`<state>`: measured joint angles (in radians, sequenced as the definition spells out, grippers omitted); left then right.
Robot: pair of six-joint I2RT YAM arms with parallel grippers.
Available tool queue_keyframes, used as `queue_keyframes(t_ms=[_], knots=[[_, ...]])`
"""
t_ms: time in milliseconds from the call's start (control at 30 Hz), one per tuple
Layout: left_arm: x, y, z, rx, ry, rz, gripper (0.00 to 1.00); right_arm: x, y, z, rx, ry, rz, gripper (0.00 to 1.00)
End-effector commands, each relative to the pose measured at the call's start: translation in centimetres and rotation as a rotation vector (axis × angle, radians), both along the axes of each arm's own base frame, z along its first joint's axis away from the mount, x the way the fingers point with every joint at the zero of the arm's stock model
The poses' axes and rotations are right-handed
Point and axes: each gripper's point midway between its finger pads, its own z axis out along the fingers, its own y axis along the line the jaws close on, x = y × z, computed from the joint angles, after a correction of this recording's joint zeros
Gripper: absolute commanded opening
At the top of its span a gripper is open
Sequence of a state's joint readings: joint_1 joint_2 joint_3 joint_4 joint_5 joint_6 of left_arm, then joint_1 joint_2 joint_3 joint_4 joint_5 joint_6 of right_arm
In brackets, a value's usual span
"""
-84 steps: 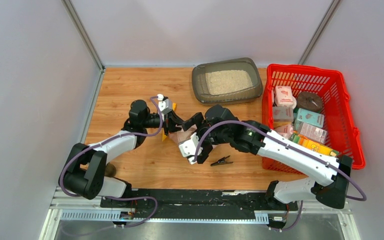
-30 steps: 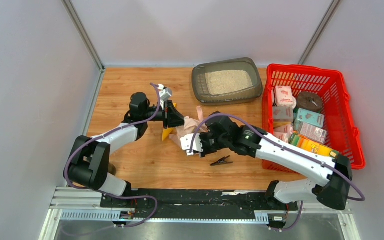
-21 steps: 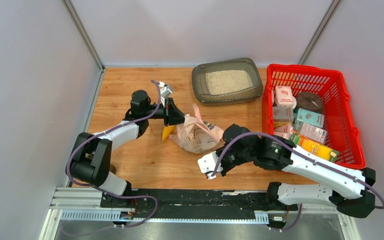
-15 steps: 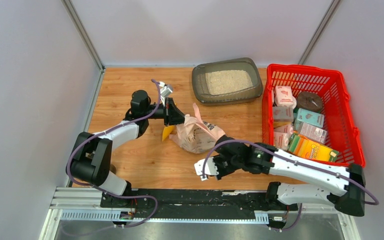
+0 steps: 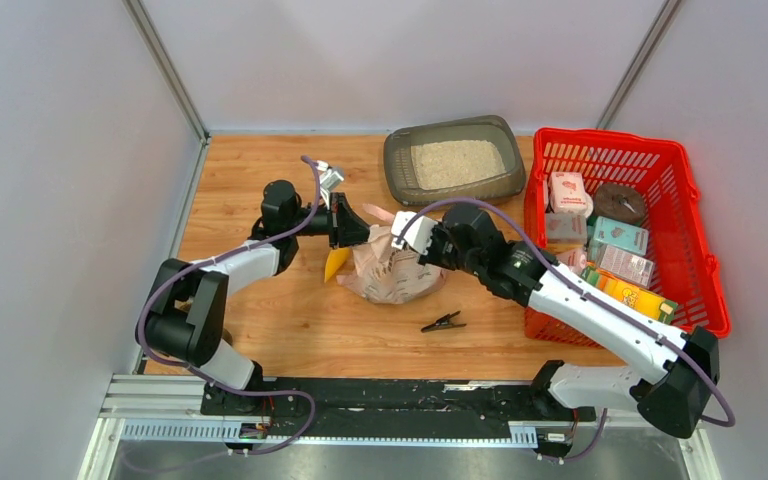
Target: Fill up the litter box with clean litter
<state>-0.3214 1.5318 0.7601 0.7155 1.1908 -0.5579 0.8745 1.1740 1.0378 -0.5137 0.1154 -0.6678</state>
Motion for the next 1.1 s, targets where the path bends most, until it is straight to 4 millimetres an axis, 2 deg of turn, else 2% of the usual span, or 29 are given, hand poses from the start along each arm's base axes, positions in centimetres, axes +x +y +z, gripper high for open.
queue_keyframes(t_ms=[0, 100, 167, 333, 433, 533, 600, 633, 667, 767, 833, 900, 1067], knots=[[0.0, -0.2, 2.9, -0.071, -0.09, -0.021, 0.0, -1.6, 3.3, 2.5, 0.172, 0.095, 0.114, 0.04], [0.0, -0.3, 3.2, -0.095, -0.062, -0.014, 0.0, -6.8, 4.9, 0.0, 0.184, 0.264, 0.296, 0.06], [0.0, -0.3, 3.2, -0.099, -0.054, -0.011, 0.0, -8.6, 4.9, -1.6, 0.164, 0.323, 0.346, 0.06], [0.2, -0.3, 3.0, -0.099, -0.05, 0.003, 0.0, -10.6, 5.2, -3.5, 0.134, 0.325, 0.431, 0.05], [0.4, -0.4, 3.1, -0.102, -0.049, 0.01, 0.0, -10.0, 6.0, -4.0, 0.125, 0.288, 0.427, 0.04], [0.2, -0.4, 3.2, -0.102, -0.048, 0.001, 0.0, -7.9, 7.0, -3.5, 0.122, 0.215, 0.369, 0.01], [0.0, -0.3, 3.5, -0.103, -0.06, -0.001, 0.0, -6.3, 6.7, -2.9, 0.103, 0.163, 0.306, 0.0], [-0.1, -0.2, 3.5, -0.103, -0.06, 0.0, 0.0, -5.7, 6.9, -1.6, 0.108, 0.127, 0.296, 0.0], [-0.2, -0.2, 3.7, -0.104, -0.066, 0.0, 0.0, -5.2, 6.2, -1.2, 0.084, 0.104, 0.273, 0.0], [-0.2, -0.2, 3.8, -0.107, -0.064, 0.008, 0.0, -5.2, 5.9, -0.3, 0.076, 0.07, 0.299, 0.0], [-0.2, -0.2, 3.9, -0.108, -0.068, 0.008, 0.0, -5.4, 6.2, -1.0, 0.079, 0.072, 0.318, 0.0], [-0.2, -0.2, 3.7, -0.106, -0.062, 0.005, 0.0, -5.4, 7.2, -1.9, 0.085, 0.087, 0.347, 0.01], [-0.2, -0.2, 3.8, -0.105, -0.065, 0.01, 0.0, -5.0, 9.6, -1.3, 0.142, 0.092, 0.378, 0.01]])
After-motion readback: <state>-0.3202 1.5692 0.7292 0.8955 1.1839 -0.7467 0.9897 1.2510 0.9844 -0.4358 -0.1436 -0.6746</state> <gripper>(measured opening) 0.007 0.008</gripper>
